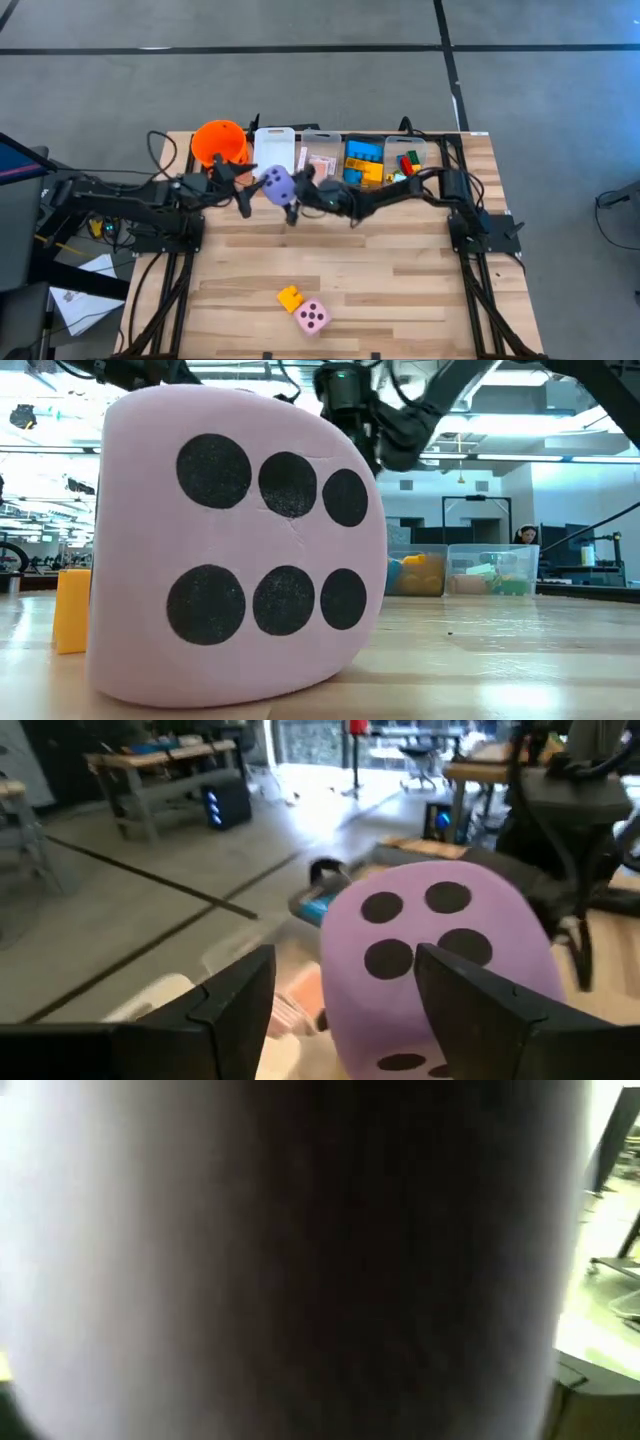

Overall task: Pick & Place Toys
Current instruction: Put the purple die into the white bin

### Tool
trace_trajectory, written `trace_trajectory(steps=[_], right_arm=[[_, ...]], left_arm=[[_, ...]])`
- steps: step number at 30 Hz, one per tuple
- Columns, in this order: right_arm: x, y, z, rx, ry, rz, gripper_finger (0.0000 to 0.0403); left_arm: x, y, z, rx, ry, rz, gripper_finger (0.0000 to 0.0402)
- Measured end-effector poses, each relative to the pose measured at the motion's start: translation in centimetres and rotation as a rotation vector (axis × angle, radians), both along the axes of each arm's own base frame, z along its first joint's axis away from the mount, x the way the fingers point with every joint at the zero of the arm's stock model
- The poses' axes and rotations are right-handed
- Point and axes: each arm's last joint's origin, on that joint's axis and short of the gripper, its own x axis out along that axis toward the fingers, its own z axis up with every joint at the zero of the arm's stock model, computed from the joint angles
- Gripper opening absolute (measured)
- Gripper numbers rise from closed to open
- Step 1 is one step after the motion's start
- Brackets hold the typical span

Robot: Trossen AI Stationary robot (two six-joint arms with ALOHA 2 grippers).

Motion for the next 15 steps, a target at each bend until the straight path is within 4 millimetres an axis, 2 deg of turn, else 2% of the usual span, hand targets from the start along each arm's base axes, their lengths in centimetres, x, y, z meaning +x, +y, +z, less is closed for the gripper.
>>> trace_trajectory(steps=[4, 8, 12, 15], right_arm=[[0.7, -2.3, 1.6, 0.027, -0.011, -0.044, 0.0301], [0.5, -5.1, 2.7, 0.078, -0.073, -0.107, 0.0301], [0.0, -7.3, 2.4, 0.189, -0.094, -0.159, 0.0301], [-0.3, -8.4, 2.1, 0.293, -0.121, -0.188, 0.0301]], left_arm=[[-1.8, 0.2, 0.7, 0.038, -0.017, 0.031, 0.0237], [-4.1, 0.3, 1.9, 0.102, -0.080, 0.027, 0.0237], [-5.5, 0.7, 2.9, 0.158, -0.141, 0.069, 0.0237], [-5.5, 1.2, 2.9, 0.175, -0.127, 0.129, 0.0237]])
